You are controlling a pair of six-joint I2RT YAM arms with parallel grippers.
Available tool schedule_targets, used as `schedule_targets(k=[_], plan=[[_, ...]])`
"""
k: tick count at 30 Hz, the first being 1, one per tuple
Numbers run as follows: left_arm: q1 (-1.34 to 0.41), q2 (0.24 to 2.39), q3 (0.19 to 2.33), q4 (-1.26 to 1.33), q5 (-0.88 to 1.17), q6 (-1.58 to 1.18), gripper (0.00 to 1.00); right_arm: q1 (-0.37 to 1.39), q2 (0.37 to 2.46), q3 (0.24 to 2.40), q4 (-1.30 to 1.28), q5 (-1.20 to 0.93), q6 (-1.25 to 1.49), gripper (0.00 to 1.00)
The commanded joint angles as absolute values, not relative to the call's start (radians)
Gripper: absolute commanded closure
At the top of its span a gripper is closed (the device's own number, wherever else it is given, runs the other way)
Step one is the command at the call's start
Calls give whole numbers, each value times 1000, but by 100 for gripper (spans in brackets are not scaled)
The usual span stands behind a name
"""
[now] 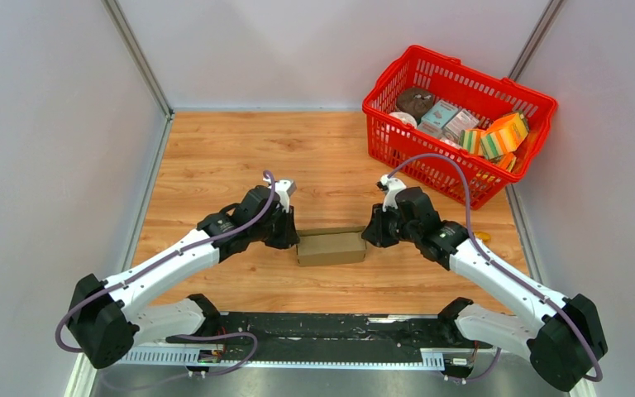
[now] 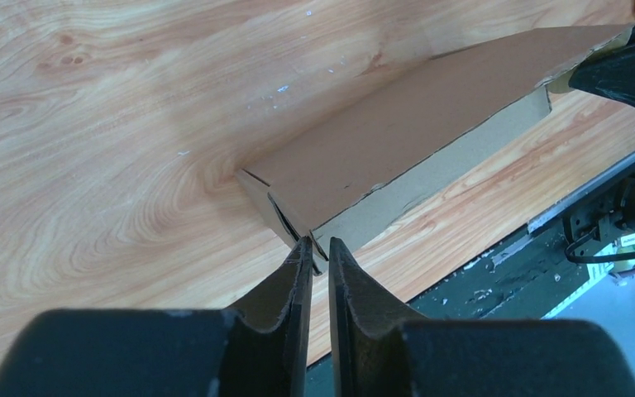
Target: Fold the paper box
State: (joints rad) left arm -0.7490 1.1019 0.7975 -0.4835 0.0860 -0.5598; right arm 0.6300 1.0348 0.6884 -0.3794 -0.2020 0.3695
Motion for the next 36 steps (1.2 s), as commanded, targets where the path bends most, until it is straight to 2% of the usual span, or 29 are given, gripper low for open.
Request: schedule_targets(k=[1, 9, 16, 20, 27, 33, 36], plan=[[-764, 1106, 839, -451, 87, -571, 81, 643, 1037, 726, -327, -201, 425, 87], [-765, 1097, 835, -468, 69, -562, 82, 644, 1043, 724, -322, -210, 488, 92], [-773, 1109, 815, -485, 55, -549, 94, 643, 1046, 709, -310, -209, 543, 98], [-778, 1104, 810, -497, 41, -542, 96, 652, 1045, 703, -328, -183, 479, 100], [-793, 1100, 787, -500, 35, -531, 100, 706, 1020, 655, -322, -97, 377, 100], [-845, 1100, 750, -483, 3, -560, 100, 868, 1006, 597, -266, 124, 350, 100], [-880, 1085, 726, -468, -47, -589, 100, 881, 991, 560, -247, 161, 396, 100]])
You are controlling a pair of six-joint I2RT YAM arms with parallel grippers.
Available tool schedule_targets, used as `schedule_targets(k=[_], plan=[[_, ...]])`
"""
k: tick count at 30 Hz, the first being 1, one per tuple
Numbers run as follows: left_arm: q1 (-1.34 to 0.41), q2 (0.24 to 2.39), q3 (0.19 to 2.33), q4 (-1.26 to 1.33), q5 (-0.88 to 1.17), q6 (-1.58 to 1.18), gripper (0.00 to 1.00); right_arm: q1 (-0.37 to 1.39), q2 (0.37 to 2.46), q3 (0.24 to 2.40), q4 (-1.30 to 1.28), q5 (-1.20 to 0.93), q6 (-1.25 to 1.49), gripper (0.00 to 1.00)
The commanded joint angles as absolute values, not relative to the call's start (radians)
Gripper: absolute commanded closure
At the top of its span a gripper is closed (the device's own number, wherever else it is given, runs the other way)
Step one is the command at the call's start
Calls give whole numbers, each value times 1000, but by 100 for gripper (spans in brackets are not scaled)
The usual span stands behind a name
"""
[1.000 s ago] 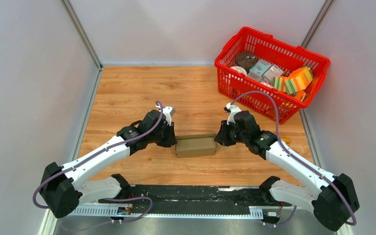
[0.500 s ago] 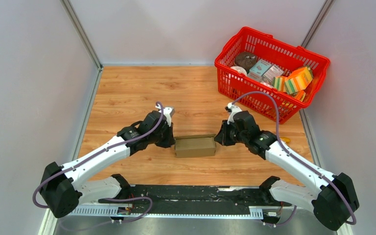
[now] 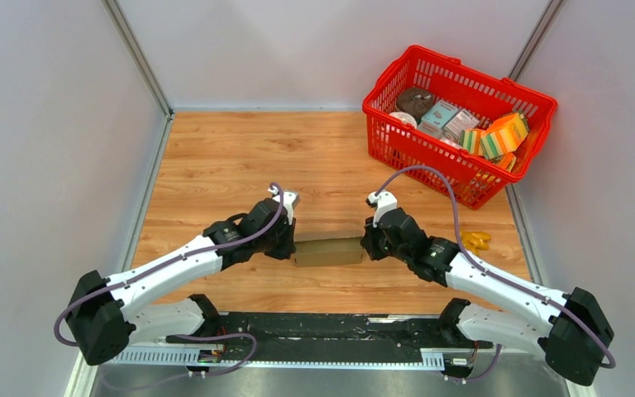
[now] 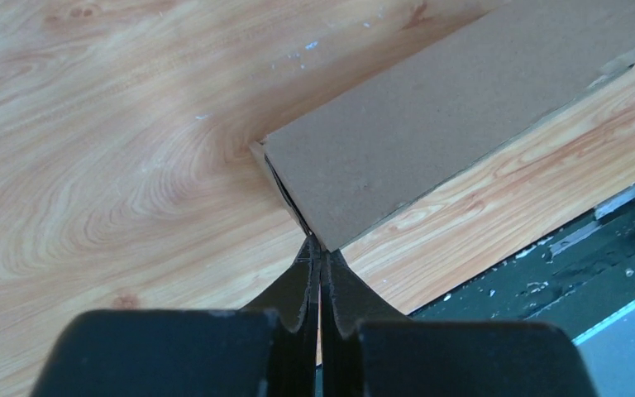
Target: Fold the paper box
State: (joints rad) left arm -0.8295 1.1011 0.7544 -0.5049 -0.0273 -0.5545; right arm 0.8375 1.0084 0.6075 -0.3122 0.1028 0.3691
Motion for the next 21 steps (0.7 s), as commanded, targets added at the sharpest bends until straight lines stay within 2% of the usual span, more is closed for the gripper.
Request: schedule_targets(k=[1, 3, 4, 7, 14, 15, 16, 17, 19, 21], plan=[[-890, 1078, 715, -463, -67, -595, 100, 882, 986, 557, -250, 166, 409, 98], [-900, 1071, 709, -463, -87, -609, 100, 881, 971, 561, -282, 158, 445, 91], [-905, 1068, 701, -463, -101, -612, 100, 881, 965, 568, -300, 149, 462, 76], [-907, 1052, 696, -468, -118, -620, 100, 882, 925, 607, -408, 101, 520, 59], [-908, 1014, 687, -471, -133, -620, 100, 836, 799, 672, -554, 38, 713, 48], [-908, 1011, 686, -469, -135, -620, 100, 815, 793, 684, -555, 38, 716, 43], [-908, 1011, 683, -471, -135, -620, 100, 802, 792, 696, -549, 41, 718, 32], [-908, 1011, 683, -471, -135, -620, 100, 793, 801, 718, -545, 51, 709, 28], [-908, 1011, 680, -468, -133, -621, 100, 753, 824, 732, -506, 39, 693, 26], [-908, 1011, 680, -465, -133, -623, 100, 732, 880, 738, -447, 28, 666, 30]])
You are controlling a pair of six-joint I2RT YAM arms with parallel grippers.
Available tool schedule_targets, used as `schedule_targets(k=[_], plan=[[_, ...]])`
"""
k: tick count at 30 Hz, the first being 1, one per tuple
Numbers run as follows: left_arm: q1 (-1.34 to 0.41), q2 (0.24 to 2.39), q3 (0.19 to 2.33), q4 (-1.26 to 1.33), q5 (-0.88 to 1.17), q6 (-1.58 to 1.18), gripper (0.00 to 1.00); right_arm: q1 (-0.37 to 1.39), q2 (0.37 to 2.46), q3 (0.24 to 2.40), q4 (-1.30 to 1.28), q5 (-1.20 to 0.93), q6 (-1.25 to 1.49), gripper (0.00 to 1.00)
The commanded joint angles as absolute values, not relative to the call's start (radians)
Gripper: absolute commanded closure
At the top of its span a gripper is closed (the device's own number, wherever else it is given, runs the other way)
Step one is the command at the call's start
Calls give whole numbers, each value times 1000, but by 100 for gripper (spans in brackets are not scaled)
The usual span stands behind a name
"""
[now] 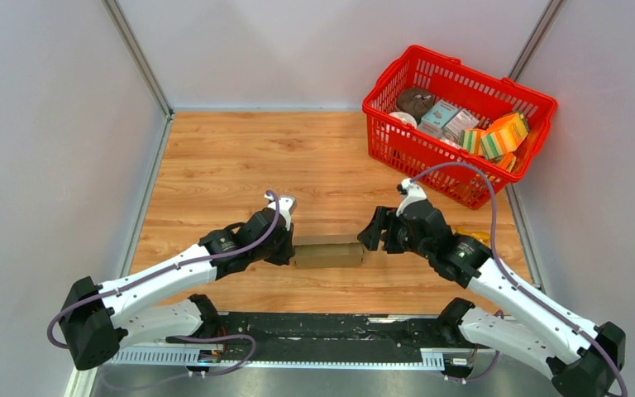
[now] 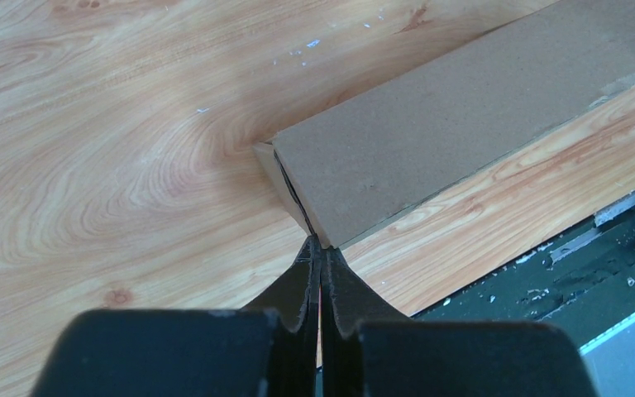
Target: Fold the paper box
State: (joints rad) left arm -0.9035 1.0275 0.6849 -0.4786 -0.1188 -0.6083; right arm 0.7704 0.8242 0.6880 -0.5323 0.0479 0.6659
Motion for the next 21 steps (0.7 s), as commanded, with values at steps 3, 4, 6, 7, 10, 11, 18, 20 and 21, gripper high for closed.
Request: schedule_targets(k=[3, 4, 6, 7, 10, 11, 18, 20, 21], plan=[[-908, 1011, 681, -462, -135, -623, 100, 733, 943, 721, -375, 48, 606, 41], [-908, 1011, 683, -462, -137, -623, 100, 735, 948, 706, -344, 57, 591, 49], [-908, 1012, 681, -459, -135, -621, 100, 735, 948, 655, -270, 77, 577, 51], [-908, 1014, 683, -459, -133, -623, 100, 735, 946, 640, -244, 69, 565, 53], [-908, 1015, 684, -462, -133, -621, 100, 744, 934, 598, -195, 57, 568, 57], [-908, 1015, 686, -463, -135, -623, 100, 747, 928, 589, -192, 60, 566, 57], [-908, 988, 686, -459, -135, -632, 85, 764, 871, 468, -137, 46, 574, 58], [-908, 960, 695, -474, -127, -624, 71, 764, 861, 437, -129, 45, 571, 58], [-907, 924, 699, -495, -129, -620, 65, 764, 853, 428, -120, 46, 568, 58]])
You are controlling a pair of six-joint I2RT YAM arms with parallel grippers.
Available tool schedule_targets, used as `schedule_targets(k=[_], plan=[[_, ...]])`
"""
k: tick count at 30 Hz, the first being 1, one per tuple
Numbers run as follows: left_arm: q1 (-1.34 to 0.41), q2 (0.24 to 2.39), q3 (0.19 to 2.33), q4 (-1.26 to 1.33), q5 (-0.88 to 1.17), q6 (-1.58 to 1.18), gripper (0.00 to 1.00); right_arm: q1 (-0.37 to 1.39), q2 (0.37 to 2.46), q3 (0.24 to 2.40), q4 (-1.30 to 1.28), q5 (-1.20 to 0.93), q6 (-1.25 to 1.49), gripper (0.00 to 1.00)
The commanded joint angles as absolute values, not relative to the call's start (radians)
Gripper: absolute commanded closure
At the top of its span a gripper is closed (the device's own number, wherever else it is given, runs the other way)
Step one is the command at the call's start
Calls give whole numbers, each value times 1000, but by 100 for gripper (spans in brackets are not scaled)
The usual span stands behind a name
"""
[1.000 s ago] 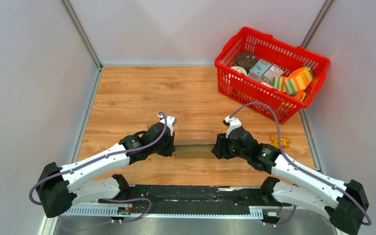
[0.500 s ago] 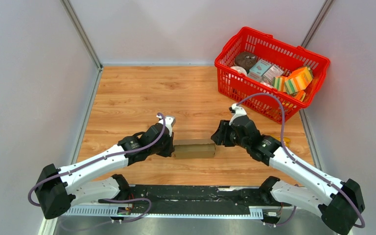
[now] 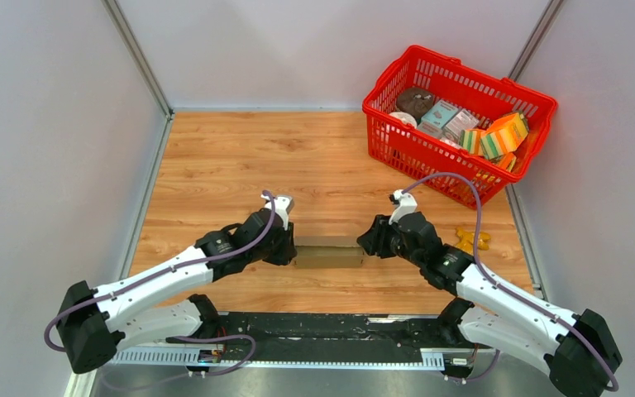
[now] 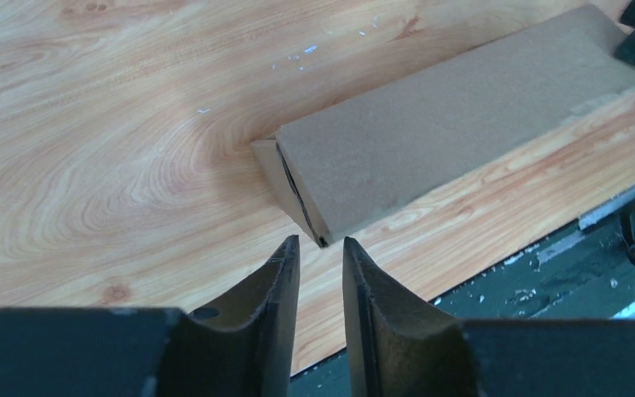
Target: Fold the paper box
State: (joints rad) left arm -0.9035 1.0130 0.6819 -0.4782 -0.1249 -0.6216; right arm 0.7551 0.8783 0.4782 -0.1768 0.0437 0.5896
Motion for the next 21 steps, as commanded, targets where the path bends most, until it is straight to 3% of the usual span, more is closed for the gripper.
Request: schedule_targets(k=[1, 5, 8, 12, 21], plan=[[-908, 902, 712, -509, -126, -615, 63, 764, 850, 422, -115, 46, 568, 58], [-905, 801, 765, -560, -97, -589, 60, 765, 857, 400, -95, 44, 558, 58], [-888, 781, 808, -558, -83, -577, 64, 765, 865, 394, -92, 43, 558, 57], [-836, 862, 807, -461, -22, -584, 76, 767, 861, 388, -103, 44, 558, 57], [-804, 1028, 747, -305, 20, -604, 87, 767, 857, 385, -106, 46, 561, 57]])
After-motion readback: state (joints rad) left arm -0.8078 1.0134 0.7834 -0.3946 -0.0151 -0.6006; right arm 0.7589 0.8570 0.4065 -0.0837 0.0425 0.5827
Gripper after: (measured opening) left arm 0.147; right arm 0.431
